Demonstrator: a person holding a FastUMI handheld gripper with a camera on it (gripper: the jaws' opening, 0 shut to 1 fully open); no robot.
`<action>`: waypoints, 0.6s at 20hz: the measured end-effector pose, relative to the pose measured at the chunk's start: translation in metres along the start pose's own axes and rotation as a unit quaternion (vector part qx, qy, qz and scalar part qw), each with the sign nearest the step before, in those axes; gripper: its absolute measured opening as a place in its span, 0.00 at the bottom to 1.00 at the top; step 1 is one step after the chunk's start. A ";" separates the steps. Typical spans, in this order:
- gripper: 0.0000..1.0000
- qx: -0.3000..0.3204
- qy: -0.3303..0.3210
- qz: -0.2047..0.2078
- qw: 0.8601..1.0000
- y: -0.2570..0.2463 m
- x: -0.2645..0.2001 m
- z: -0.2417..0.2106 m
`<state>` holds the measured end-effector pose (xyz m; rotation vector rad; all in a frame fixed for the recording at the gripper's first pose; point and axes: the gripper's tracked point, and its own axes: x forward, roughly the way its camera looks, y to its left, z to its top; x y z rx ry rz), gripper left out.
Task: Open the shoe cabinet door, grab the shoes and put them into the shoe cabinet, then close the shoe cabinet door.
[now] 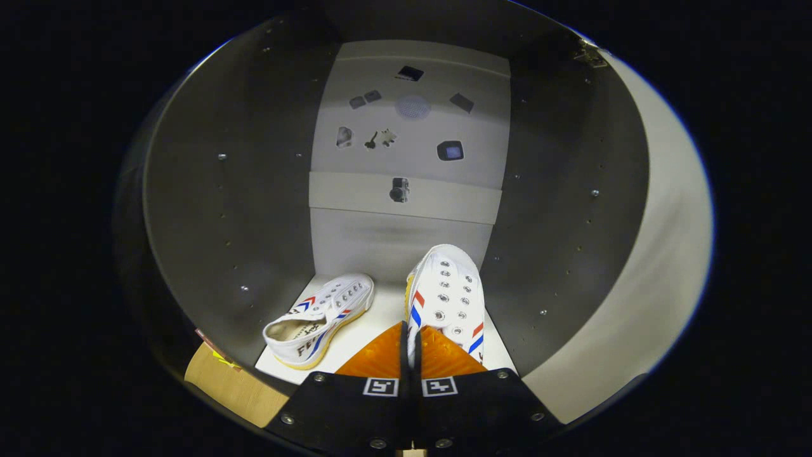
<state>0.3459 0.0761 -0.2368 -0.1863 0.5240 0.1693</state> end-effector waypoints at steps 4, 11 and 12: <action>0.00 -0.028 0.004 -0.026 0.999 -0.011 0.050 -0.012; 0.11 -0.009 0.009 -0.043 0.999 -0.025 0.074 -0.035; 0.20 -0.004 -0.006 -0.035 0.999 -0.022 0.070 -0.030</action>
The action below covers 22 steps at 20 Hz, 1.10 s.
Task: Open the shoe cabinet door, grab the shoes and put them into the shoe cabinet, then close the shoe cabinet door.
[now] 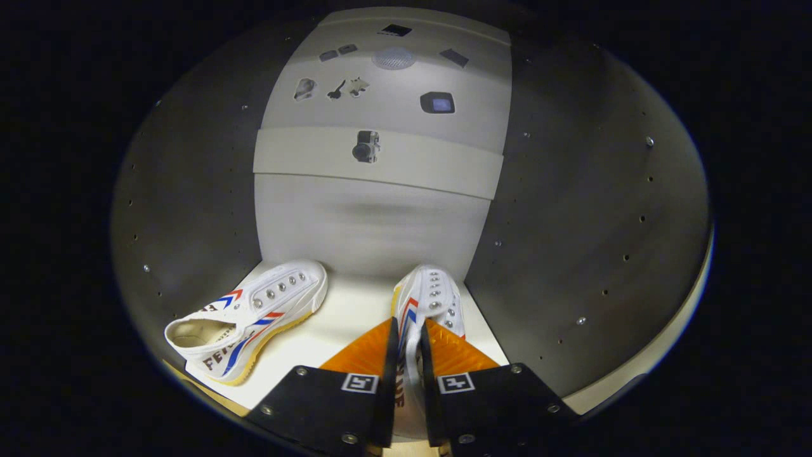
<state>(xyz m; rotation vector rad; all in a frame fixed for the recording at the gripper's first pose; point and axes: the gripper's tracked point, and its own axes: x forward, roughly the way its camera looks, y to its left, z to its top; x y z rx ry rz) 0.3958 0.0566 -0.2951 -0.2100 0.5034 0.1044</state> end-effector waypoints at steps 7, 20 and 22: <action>0.78 0.021 -0.064 0.020 0.998 0.000 -0.103 0.034; 0.94 0.061 -0.104 0.055 0.991 -0.018 -0.331 0.004; 0.94 0.068 -0.108 0.040 0.991 -0.038 -0.361 -0.004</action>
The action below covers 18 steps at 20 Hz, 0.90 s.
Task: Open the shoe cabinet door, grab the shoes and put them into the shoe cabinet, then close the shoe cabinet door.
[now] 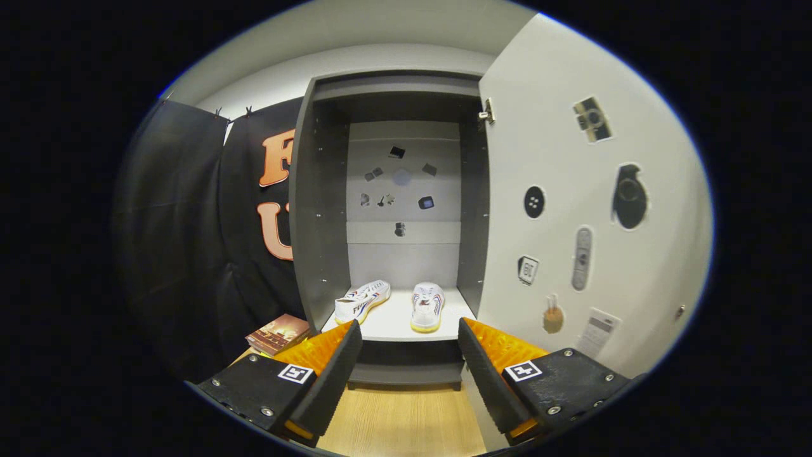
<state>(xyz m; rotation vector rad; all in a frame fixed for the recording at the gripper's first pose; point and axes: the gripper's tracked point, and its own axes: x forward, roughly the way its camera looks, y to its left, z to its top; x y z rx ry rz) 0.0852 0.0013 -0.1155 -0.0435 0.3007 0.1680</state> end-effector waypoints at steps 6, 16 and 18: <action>0.94 -0.002 -0.015 -0.056 0.998 -0.059 -0.077 0.004; 0.94 0.018 -0.029 -0.174 0.984 -0.196 -0.152 -0.003; 0.94 0.029 -0.027 -0.184 0.982 -0.218 -0.154 -0.009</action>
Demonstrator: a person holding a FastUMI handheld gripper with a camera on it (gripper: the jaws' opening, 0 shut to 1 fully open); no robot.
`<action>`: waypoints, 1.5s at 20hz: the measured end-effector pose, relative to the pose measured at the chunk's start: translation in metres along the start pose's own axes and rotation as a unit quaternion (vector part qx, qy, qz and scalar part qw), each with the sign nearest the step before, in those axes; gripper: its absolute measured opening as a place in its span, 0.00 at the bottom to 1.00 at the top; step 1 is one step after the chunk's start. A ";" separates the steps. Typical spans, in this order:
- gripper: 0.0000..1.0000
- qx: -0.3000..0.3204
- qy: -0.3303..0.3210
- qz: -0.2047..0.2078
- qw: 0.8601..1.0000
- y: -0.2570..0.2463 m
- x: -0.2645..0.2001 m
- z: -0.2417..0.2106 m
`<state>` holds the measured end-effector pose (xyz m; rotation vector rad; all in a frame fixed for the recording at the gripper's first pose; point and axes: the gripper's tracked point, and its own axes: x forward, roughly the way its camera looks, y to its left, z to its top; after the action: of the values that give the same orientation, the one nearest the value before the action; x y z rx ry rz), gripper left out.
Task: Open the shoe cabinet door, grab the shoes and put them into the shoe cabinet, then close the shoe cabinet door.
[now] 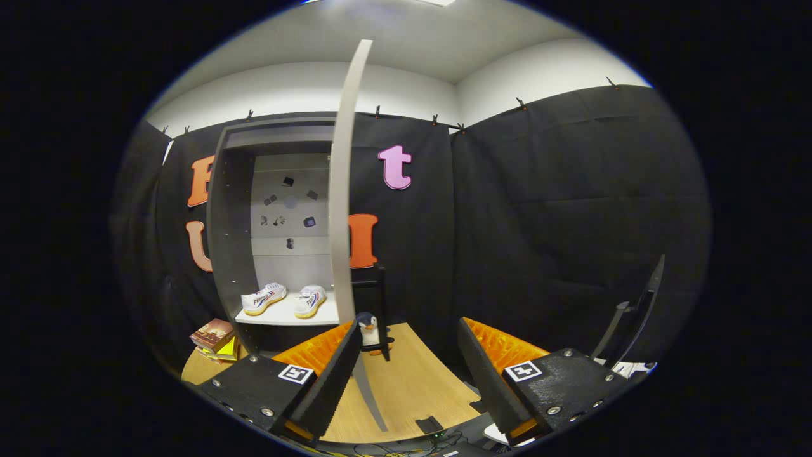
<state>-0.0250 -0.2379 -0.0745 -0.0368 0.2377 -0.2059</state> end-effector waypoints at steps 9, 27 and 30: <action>0.94 0.033 0.009 0.082 0.996 0.014 0.028 -0.014; 0.89 0.035 0.005 0.216 0.976 0.125 0.002 -0.016; 0.89 0.043 0.011 0.227 0.973 0.145 0.005 -0.020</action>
<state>0.0032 -0.0974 -0.1040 0.1050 0.2533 0.2399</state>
